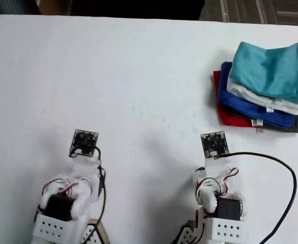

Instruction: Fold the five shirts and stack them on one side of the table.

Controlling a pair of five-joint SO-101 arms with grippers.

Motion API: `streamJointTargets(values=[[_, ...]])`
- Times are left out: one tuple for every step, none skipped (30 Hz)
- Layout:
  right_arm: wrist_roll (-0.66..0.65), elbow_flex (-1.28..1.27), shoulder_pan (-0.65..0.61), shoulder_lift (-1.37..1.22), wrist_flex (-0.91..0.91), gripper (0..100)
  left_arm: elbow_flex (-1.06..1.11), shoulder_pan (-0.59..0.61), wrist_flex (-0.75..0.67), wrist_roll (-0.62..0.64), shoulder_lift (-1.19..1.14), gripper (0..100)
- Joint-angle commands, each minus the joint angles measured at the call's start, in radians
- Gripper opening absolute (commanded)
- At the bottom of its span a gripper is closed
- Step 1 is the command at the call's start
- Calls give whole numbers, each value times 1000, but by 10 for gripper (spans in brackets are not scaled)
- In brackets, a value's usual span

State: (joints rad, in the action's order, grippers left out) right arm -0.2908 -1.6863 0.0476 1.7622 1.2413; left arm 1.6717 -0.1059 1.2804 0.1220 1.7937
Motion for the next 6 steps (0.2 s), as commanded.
streamJointTargets(values=[[-5,-8,-5,4,7,21,22,-6,3,0,26,72],[-5,-8,-5,4,7,21,22,-6,3,0,26,72],[-5,-8,-5,4,7,21,22,-6,3,0,26,72],[-5,-8,-5,4,7,21,22,-6,3,0,26,72],[-5,-8,-5,4,7,21,22,-6,3,0,26,72],[-5,-8,-5,4,7,21,22,-6,3,0,26,72]])
